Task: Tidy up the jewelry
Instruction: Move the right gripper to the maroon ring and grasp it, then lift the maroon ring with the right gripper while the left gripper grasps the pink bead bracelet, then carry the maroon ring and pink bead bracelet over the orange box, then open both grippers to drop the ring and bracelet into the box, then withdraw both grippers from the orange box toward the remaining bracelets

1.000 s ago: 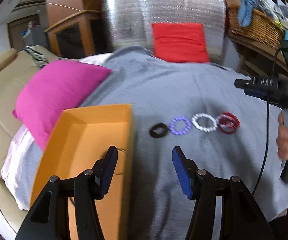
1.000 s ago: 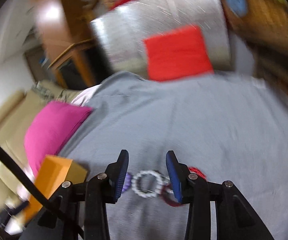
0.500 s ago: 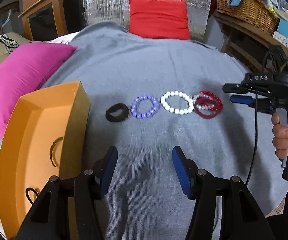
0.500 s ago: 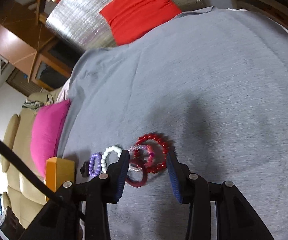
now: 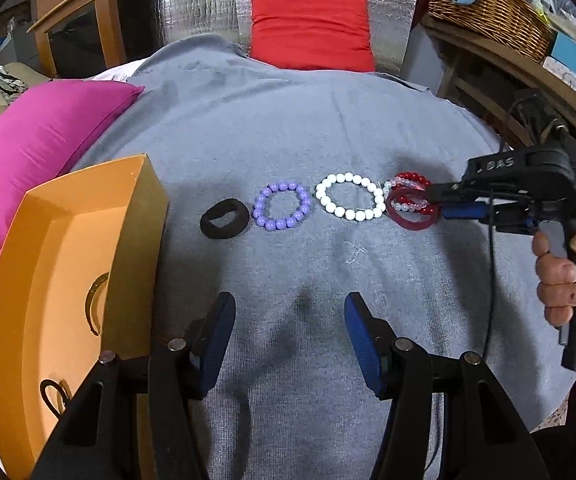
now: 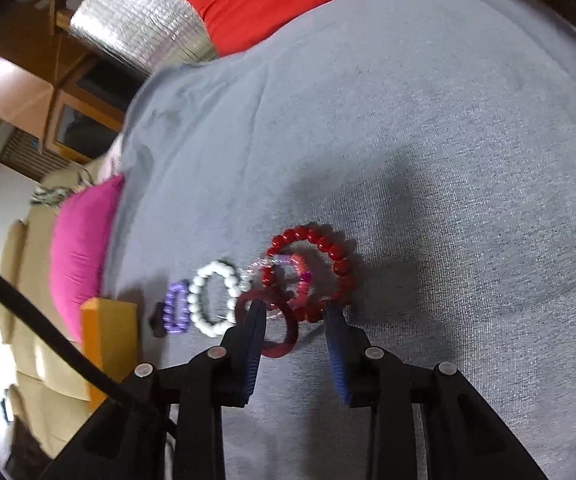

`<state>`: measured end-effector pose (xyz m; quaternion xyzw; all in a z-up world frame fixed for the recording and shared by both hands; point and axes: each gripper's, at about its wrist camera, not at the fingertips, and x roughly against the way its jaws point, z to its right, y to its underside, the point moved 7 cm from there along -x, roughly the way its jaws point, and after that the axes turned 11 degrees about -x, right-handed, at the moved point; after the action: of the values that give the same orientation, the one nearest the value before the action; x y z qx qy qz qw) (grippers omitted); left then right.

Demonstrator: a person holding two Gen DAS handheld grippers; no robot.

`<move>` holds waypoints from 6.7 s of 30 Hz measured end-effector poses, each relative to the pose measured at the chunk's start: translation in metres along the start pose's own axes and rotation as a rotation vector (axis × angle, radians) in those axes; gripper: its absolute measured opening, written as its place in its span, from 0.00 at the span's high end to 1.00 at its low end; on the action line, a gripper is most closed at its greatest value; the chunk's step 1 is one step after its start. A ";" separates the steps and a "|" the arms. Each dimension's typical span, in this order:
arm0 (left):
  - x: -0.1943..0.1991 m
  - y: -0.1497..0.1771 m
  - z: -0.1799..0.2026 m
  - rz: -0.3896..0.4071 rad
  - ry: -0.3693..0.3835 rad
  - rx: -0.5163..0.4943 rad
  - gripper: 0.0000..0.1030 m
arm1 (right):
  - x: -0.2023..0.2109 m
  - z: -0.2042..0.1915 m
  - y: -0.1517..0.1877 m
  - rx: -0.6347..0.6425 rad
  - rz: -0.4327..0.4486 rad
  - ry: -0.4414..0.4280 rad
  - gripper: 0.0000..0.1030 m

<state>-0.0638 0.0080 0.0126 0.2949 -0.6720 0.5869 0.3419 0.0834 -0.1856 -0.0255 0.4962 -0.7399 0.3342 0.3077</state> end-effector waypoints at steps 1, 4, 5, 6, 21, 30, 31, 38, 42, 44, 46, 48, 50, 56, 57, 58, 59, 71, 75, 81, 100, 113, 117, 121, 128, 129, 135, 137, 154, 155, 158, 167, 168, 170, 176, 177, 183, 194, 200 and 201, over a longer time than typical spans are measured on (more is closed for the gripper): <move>0.000 -0.001 -0.001 0.001 -0.002 0.001 0.44 | -0.005 0.000 0.002 -0.001 -0.010 0.013 0.69; 0.000 -0.003 -0.002 0.007 -0.005 -0.002 0.44 | -0.011 -0.002 0.005 0.019 -0.007 0.042 0.82; -0.001 -0.004 -0.002 0.009 -0.007 -0.006 0.45 | -0.011 -0.004 0.006 0.031 -0.007 0.047 0.92; -0.001 -0.006 -0.002 0.011 -0.008 -0.011 0.47 | -0.011 -0.004 0.007 0.039 -0.004 0.049 0.93; -0.037 -0.071 0.054 0.040 0.147 -0.134 0.58 | 0.033 0.059 -0.027 -0.186 0.146 0.058 0.94; -0.086 -0.109 0.086 0.014 0.205 -0.294 0.58 | 0.042 0.079 -0.035 -0.259 0.153 0.052 0.94; -0.090 -0.111 0.090 0.009 0.208 -0.312 0.58 | 0.043 0.081 -0.035 -0.261 0.153 0.048 0.94; -0.115 -0.116 0.105 -0.049 0.221 -0.404 0.76 | 0.045 0.085 -0.037 -0.272 0.149 0.040 0.94; -0.122 -0.114 0.107 -0.067 0.237 -0.409 0.84 | 0.045 0.083 -0.037 -0.268 0.154 0.040 0.94; -0.121 -0.115 0.109 -0.064 0.242 -0.404 0.85 | 0.045 0.080 -0.036 -0.264 0.158 0.036 0.94; -0.116 -0.113 0.108 -0.050 0.239 -0.395 0.92 | 0.048 0.081 -0.035 -0.260 0.162 0.032 0.94; -0.110 -0.109 0.108 -0.041 0.246 -0.376 0.92 | 0.047 0.079 -0.035 -0.263 0.166 0.025 0.94; -0.104 -0.102 0.108 -0.037 0.249 -0.369 0.92 | 0.047 0.076 -0.036 -0.261 0.172 0.022 0.94; -0.079 -0.074 0.113 -0.016 0.304 -0.330 0.92 | 0.048 0.067 -0.037 -0.248 0.183 0.009 0.94; -0.074 -0.069 0.112 -0.011 0.318 -0.313 0.92 | 0.048 0.067 -0.037 -0.246 0.186 0.008 0.94; -0.070 -0.066 0.111 -0.004 0.331 -0.296 0.92 | 0.049 0.066 -0.038 -0.245 0.190 0.008 0.94; -0.069 -0.064 0.111 0.003 0.339 -0.286 0.92 | 0.048 0.065 -0.038 -0.245 0.191 0.004 0.94; -0.056 -0.034 0.113 -0.004 0.351 -0.290 0.92 | 0.047 0.055 -0.035 -0.216 0.201 0.002 0.94; -0.056 -0.041 0.118 0.004 0.342 -0.308 0.92 | 0.046 0.057 -0.036 -0.218 0.199 0.005 0.94; -0.055 -0.044 0.140 0.003 0.316 -0.400 0.92 | 0.047 0.058 -0.036 -0.216 0.196 -0.001 0.94; -0.066 -0.045 0.147 0.002 0.365 -0.492 0.92 | 0.051 0.060 -0.036 -0.215 0.210 0.005 0.94; 0.046 -0.051 0.054 0.198 0.350 -0.173 0.93 | 0.053 -0.010 -0.020 -0.041 0.238 -0.151 0.94; 0.086 -0.036 0.007 0.234 0.273 -0.066 0.93 | 0.044 -0.063 0.005 0.087 0.239 -0.203 0.94; 0.115 -0.020 -0.061 0.253 0.169 0.048 0.93 | 0.028 -0.122 0.042 0.232 0.231 -0.247 0.94; 0.126 0.025 -0.156 0.175 -0.069 0.158 0.93 | -0.002 -0.196 0.113 0.392 0.189 -0.336 0.94; 0.122 0.028 -0.161 0.157 -0.103 0.157 0.93 | -0.008 -0.203 0.121 0.409 0.182 -0.341 0.94; 0.087 0.060 -0.195 0.033 -0.224 0.196 0.93 | -0.039 -0.230 0.162 0.513 0.141 -0.315 0.94; 0.073 0.064 -0.204 0.007 -0.239 0.226 0.93 | -0.046 -0.237 0.171 0.538 0.133 -0.310 0.94; 0.053 0.124 -0.230 -0.139 -0.257 0.355 0.90 | -0.113 -0.290 0.228 0.663 -0.057 -0.285 0.87; 0.054 0.124 -0.229 -0.137 -0.262 0.348 0.80 | -0.114 -0.289 0.227 0.649 -0.065 -0.288 0.81; 0.060 0.120 -0.224 -0.108 -0.308 0.319 0.54 | -0.108 -0.285 0.220 0.594 -0.068 -0.329 0.74; 0.103 0.086 -0.203 0.026 -0.465 0.243 0.33 | -0.061 -0.271 0.181 0.487 0.036 -0.406 0.74; 0.105 0.082 -0.199 0.037 -0.468 0.234 0.33 | -0.055 -0.267 0.175 0.473 0.051 -0.407 0.74; 0.108 0.072 -0.190 0.053 -0.457 0.217 0.31 | -0.047 -0.259 0.166 0.451 0.066 -0.408 0.74; 0.116 0.046 -0.155 0.092 -0.464 0.156 0.28 | -0.024 -0.232 0.144 0.443 0.135 -0.334 0.74; 0.117 0.042 -0.148 0.098 -0.480 0.138 0.25 | -0.020 -0.228 0.141 0.439 0.141 -0.327 0.74; 0.121 0.024 -0.121 0.126 -0.473 0.093 0.23 | -0.004 -0.207 0.125 0.428 0.173 -0.294 0.74; 0.122 0.000 -0.072 0.156 -0.459 0.008 0.23 | 0.020 -0.171 0.101 0.394 0.204 -0.263 0.74; 0.117 -0.010 -0.051 0.160 -0.438 -0.028 0.23 | 0.032 -0.148 0.087 0.381 0.223 -0.235 0.74; 0.115 -0.011 -0.047 0.159 -0.434 -0.035 0.23 | 0.034 -0.143 0.084 0.380 0.226 -0.228 0.74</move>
<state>-0.1178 0.0536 0.1154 0.3544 -0.7610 0.5231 0.1469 0.0109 -0.0649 0.0693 0.4940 -0.7444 0.4414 0.0839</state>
